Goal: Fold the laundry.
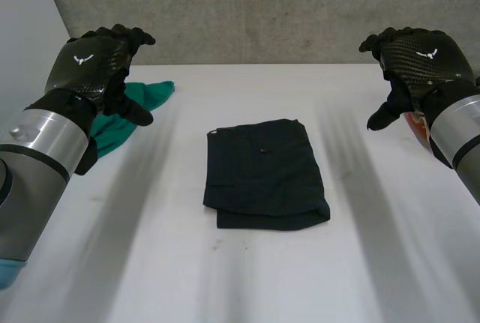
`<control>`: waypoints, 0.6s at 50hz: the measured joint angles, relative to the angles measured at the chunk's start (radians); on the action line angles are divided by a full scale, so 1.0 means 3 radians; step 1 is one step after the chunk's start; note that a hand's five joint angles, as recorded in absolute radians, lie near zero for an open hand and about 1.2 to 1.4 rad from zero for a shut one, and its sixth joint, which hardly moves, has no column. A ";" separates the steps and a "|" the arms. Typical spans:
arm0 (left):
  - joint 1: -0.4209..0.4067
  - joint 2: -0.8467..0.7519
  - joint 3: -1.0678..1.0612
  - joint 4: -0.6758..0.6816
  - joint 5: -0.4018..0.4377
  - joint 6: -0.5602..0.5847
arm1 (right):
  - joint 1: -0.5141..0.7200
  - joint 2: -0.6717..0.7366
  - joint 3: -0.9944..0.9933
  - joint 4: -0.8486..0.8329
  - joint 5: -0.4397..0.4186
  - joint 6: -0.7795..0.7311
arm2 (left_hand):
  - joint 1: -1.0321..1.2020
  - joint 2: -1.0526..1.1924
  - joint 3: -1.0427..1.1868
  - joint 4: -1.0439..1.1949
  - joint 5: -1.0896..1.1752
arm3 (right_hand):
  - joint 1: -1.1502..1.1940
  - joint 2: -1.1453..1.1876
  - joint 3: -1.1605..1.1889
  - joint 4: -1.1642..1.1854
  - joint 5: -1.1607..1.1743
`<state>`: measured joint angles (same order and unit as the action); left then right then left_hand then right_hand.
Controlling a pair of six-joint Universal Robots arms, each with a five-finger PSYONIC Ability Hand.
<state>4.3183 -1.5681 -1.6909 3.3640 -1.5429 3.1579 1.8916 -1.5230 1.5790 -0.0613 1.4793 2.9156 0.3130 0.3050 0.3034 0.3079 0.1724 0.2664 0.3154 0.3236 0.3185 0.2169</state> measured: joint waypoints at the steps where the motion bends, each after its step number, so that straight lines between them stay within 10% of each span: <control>1: 0.0000 0.0000 0.0002 0.0000 0.0001 0.0000 | 0.0002 0.0001 0.0001 0.0002 0.0000 -0.0008 | 0.0000 0.0000 0.0000 0.0000 0.0000 | 0.0000 0.0000 0.0000 0.0000 0.0000; 17: -0.0002 -0.0046 0.0072 0.0008 0.0030 0.0002 | 0.0342 0.0273 0.0213 0.0141 -0.0150 -0.0592 | -0.0345 -0.0315 -0.0297 -0.0334 -0.0416 | -0.0219 -0.0314 -0.0368 -0.0282 -0.0499; 30: -0.0059 -0.0206 0.0195 0.0029 0.0044 -0.0003 | 0.1041 0.1293 0.0667 -0.0725 -0.0070 0.0032 | -0.0345 -0.0315 -0.0297 -0.0334 -0.0416 | -0.0219 -0.0314 -0.0368 -0.0282 -0.0499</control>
<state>4.3005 -1.6299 -1.6324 3.3728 -1.5298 3.1570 2.2039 -1.1351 1.7790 -0.2788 1.4583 2.9250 0.2094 0.2107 0.2142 0.2077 0.0475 0.2006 0.2211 0.2132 0.2339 0.0673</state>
